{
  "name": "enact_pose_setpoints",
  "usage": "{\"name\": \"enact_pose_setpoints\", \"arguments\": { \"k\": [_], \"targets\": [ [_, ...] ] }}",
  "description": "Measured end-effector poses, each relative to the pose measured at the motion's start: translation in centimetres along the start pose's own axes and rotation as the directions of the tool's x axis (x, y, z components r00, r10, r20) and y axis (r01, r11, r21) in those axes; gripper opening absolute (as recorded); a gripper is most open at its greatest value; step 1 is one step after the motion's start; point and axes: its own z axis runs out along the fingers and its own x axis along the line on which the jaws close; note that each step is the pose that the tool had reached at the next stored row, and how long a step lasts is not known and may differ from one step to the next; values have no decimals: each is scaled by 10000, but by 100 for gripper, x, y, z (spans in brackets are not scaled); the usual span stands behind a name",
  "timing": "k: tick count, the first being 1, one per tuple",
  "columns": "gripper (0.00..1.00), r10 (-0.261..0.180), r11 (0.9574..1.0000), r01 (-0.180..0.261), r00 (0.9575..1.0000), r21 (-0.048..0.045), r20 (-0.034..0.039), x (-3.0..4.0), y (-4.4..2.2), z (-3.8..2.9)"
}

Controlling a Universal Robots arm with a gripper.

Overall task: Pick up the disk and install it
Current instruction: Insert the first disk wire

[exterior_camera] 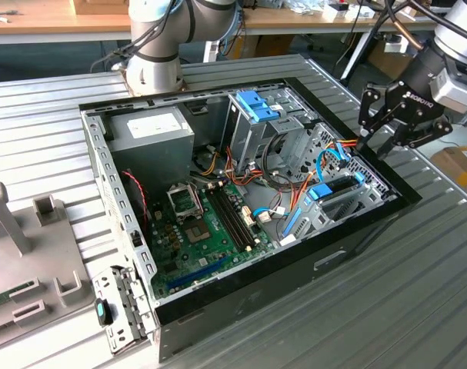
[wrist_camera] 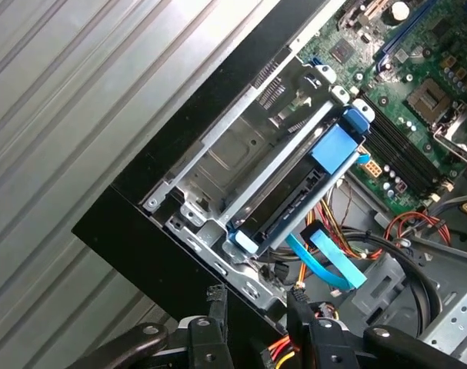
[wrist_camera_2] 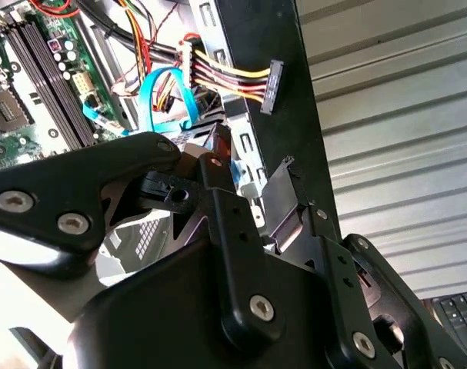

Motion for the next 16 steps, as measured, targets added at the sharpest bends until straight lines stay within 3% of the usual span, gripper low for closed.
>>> {"name": "enact_pose_setpoints", "arguments": {
  "k": [6,12,16],
  "targets": [
    [44,-7,10000,7,10000,7,9,-88,-89,33],
    [44,-7,10000,7,10000,8,9,-9,-213,69],
    [44,-7,10000,7,10000,6,7,-7,-215,95]
  ]
}}
